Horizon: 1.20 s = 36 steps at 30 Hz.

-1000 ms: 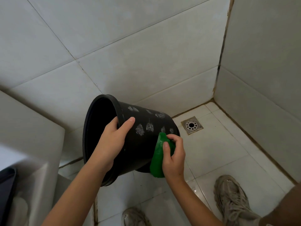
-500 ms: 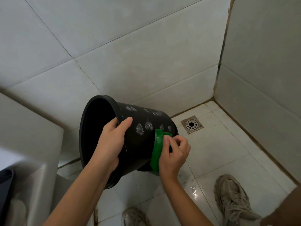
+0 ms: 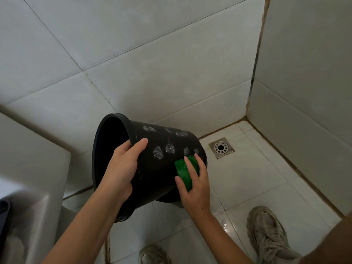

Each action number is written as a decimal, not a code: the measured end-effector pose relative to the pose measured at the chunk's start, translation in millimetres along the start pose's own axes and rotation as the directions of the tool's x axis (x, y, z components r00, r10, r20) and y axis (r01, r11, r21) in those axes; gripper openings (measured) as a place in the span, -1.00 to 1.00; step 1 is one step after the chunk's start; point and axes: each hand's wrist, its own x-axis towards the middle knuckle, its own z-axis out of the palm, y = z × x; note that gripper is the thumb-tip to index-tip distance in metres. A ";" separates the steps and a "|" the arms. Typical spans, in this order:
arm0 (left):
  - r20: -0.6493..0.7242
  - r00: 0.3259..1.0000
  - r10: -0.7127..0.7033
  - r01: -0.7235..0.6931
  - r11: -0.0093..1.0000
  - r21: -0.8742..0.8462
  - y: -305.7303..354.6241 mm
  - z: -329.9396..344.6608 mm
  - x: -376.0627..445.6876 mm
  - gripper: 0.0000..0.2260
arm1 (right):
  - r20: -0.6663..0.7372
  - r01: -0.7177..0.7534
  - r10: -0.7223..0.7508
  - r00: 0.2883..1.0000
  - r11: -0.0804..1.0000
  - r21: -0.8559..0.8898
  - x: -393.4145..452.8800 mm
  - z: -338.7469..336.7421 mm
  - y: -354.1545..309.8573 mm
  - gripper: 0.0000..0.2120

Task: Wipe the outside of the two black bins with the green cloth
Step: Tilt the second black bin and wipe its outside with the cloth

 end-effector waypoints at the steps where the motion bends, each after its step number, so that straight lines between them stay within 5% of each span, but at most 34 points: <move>1: 0.002 1.000 -0.001 0.001 1.000 0.000 -0.1 0.2 -0.3 -0.82 | 0.002 -0.009 0.009 1.000 1.000 -0.014 0.5 1.5 -1.0 -0.49; 5: 0.006 1.000 0.000 0.000 1.000 0.002 -1.5 1.3 -1.4 -0.82 | -0.089 -0.047 0.044 0.995 0.998 -0.036 3.5 4.4 -2.6 -0.55; 15: 0.057 0.997 0.045 -0.051 0.994 0.099 -7.1 -10.6 -1.9 -0.81 | -0.386 0.019 0.069 0.920 0.976 0.219 23.1 -26.4 -30.5 -0.69; 21: 0.102 0.991 0.082 -0.093 0.990 0.109 -18.0 -20.3 -14.5 -0.76 | -0.363 -0.050 0.138 0.921 0.969 0.241 32.6 -38.3 -21.3 -0.67; 31: 0.065 0.995 0.077 -0.085 0.987 0.136 -29.3 -27.4 -16.5 -0.52 | -0.278 0.014 0.036 0.960 0.984 0.176 21.2 -24.1 -26.7 -0.68; 36: 0.037 0.996 0.086 -0.088 0.995 0.048 -21.4 -21.9 -9.8 -0.64 | -0.270 0.098 -0.049 0.962 0.980 0.171 21.8 -17.4 -38.8 -0.68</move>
